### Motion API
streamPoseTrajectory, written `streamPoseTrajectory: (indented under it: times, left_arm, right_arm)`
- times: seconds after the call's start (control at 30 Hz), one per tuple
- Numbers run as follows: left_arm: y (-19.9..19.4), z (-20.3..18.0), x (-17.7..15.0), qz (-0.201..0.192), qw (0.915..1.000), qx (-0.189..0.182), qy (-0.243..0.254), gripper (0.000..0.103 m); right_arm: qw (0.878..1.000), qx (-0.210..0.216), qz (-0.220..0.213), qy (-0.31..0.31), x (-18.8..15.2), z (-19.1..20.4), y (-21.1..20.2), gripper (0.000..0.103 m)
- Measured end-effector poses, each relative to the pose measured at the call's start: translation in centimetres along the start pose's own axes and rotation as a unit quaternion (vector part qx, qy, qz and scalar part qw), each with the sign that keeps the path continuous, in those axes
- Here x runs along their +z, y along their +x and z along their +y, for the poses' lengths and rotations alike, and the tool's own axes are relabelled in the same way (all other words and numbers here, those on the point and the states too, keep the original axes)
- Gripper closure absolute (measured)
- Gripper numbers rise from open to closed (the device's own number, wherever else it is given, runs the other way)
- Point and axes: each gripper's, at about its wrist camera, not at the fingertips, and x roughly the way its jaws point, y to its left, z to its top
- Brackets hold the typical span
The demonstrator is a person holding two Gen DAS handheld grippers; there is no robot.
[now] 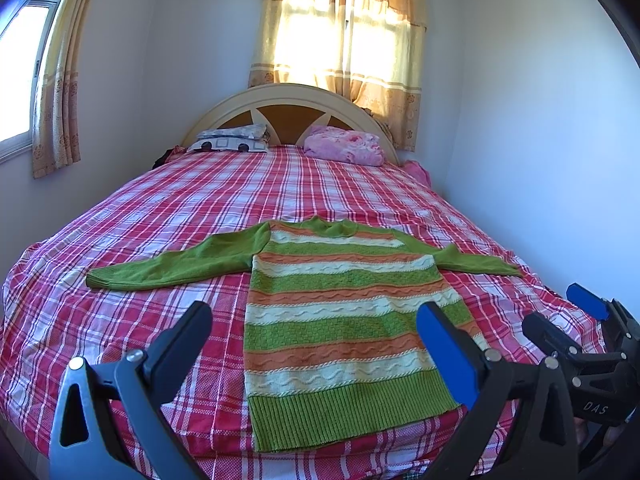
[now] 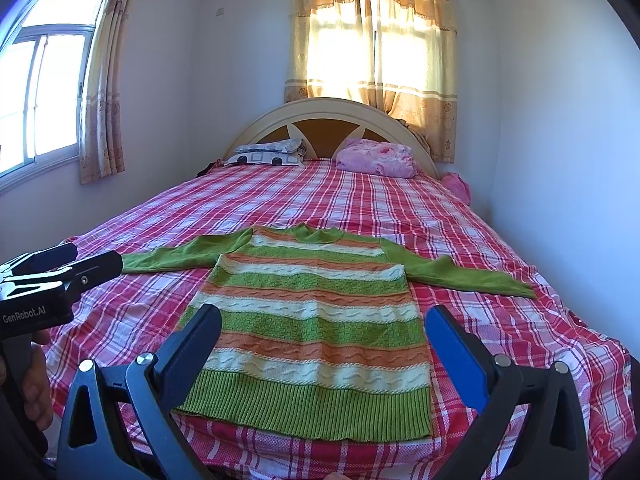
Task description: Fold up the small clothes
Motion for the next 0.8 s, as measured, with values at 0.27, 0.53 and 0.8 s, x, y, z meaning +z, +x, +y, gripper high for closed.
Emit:
streamPoseTrajectory:
  times: [0.27,0.53,0.8]
  left_arm:
    - [0.01,-0.07,0.05,0.0,1.0,0.0,0.0,0.0]
    - [0.13,-0.04,-0.04,-0.001,1.0,-0.001,-0.002,0.0]
    - [0.13,0.01,-0.01,-0.001,1.0,-0.002,-0.003,0.0]
  right_arm:
    - [1.0,0.001,0.002,0.001,-0.14,-0.01,0.07,0.001]
    - [1.0,0.001,0.003,0.0,-0.15,0.05,0.18,0.001]
    - [1.0,0.002,0.004,-0.001,-0.2,0.16,0.12,0.001]
